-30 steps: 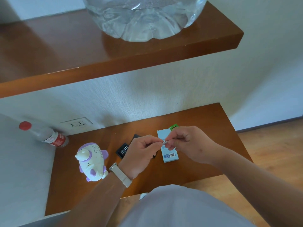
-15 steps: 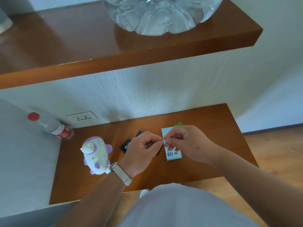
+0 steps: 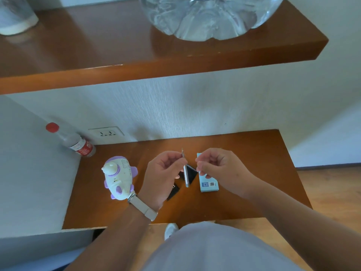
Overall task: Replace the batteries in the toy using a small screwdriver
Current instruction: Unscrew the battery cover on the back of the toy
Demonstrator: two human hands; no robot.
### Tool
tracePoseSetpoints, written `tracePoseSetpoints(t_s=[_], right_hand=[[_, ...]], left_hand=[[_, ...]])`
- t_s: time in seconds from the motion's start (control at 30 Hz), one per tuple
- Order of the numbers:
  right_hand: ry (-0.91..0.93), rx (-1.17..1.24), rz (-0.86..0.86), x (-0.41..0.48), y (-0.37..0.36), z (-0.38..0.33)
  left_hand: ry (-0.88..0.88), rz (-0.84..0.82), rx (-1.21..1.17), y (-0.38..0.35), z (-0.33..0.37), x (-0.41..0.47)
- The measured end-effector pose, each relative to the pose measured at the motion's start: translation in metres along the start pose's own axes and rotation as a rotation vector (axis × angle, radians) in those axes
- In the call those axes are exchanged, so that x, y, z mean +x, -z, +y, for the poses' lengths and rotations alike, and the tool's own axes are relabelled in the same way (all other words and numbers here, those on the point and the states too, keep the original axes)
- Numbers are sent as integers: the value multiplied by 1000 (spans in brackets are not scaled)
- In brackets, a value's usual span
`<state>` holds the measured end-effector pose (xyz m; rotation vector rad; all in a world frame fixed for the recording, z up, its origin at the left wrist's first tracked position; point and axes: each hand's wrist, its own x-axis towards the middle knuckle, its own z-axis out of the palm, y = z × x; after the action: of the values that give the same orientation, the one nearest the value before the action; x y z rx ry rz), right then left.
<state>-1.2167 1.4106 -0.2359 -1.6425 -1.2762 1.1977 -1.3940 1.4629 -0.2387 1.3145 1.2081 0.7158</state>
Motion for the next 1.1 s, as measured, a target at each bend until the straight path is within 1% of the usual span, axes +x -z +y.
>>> tracePoseSetpoints(t_s=[0.17, 0.27, 0.33, 0.57, 0.73, 0.9, 1.0, 1.1], right_hand=[[-21, 8, -150, 5, -24, -5], [-39, 65, -160, 9, -42, -11], [-52, 90, -137, 12, -55, -15], [-48, -2, -178, 29, -116, -25], [-131, 41, -148, 46, -165, -26], [-199, 96, -74, 63, -197, -22], [-259, 160, -4, 74, -212, -17], [-323, 204, 38, 85, -225, -12]], left_hand=[[8, 51, -172, 12, 1, -7], [17, 77, -221, 23, -4, -7], [14, 85, -204, 33, -8, -8], [36, 122, -103, 90, -32, -6], [50, 176, 9, 141, -59, -5], [81, 317, 130, 191, -97, 4], [145, 325, 108, 210, -120, 13], [218, 287, 50, 219, -137, 23]])
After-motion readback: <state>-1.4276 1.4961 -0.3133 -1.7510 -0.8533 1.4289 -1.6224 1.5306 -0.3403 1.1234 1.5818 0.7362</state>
